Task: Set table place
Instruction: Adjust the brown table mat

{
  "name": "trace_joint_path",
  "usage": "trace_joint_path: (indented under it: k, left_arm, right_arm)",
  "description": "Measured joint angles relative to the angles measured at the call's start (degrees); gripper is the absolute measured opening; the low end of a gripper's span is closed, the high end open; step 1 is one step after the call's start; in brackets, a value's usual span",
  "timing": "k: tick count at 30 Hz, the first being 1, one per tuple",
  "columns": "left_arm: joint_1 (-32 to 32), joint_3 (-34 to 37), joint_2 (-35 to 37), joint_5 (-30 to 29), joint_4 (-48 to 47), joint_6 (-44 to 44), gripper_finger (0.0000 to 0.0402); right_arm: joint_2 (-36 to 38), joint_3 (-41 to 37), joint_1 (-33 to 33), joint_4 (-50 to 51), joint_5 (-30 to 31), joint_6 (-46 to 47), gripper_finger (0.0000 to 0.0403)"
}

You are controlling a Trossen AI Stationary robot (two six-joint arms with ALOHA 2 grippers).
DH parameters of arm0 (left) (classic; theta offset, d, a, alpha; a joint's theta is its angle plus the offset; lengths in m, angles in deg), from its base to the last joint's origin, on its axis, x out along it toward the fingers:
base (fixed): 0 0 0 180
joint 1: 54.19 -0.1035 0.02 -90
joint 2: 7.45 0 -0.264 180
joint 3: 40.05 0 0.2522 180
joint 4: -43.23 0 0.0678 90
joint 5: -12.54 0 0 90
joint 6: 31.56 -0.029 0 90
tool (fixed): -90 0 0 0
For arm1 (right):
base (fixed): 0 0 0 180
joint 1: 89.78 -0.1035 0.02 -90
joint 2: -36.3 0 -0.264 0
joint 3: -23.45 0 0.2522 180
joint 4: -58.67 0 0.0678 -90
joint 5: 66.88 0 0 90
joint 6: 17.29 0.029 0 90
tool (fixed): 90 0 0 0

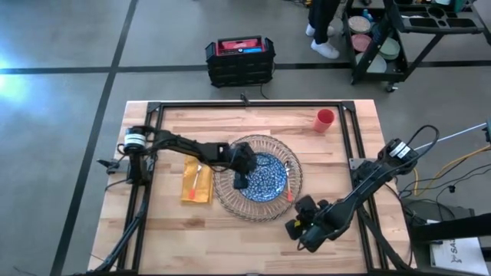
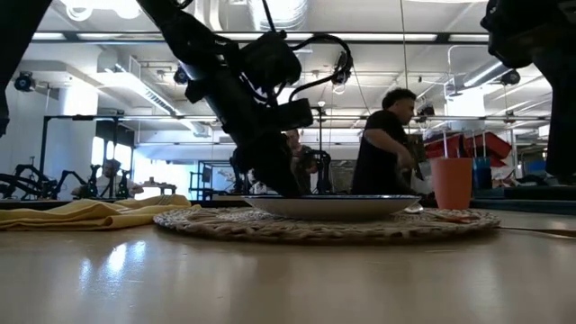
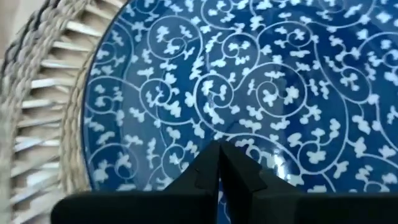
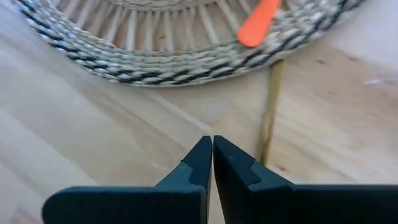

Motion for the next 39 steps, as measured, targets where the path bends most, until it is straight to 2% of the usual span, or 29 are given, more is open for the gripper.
trace_joint_path:
  k: [3, 8, 10, 18, 24, 39]
  left_arm:
    - [-0.14, -0.01, 1.7, -2.58, -4.19, -1.87, 0.0]
    - [-0.94, 1.29, 6.51, -14.65, -13.21, -3.45, 0.0]
    - [-1.91, 2.77, 8.19, -15.85, -14.27, -2.74, 0.0]
    - [-4.68, 8.0, 12.37, -14.3, -9.25, -1.92, 0.0]
    - [-6.78, 10.82, 12.05, -4.21, -4.45, -2.82, 0.0]
    - [-12.95, 10.93, 10.07, -3.34, -11.52, 2.28, 0.0]
  right_arm:
    - [0.02, 0.0, 0.02, 0.56, 0.27, -0.02, 0.0]
    - [0.04, -0.02, 0.02, 0.64, 1.81, -0.34, 0.0]
    - [0.04, -0.02, 0.02, 0.61, 2.62, -0.45, 0.0]
    - [0.06, -0.04, 0.04, 0.6, 2.83, 0.2, 0.0]
    - [0.07, -0.04, 0.11, 0.52, 3.58, 0.46, 0.0]
    - [0.07, -0.04, 0.31, 0.55, 4.21, 0.61, 0.0]
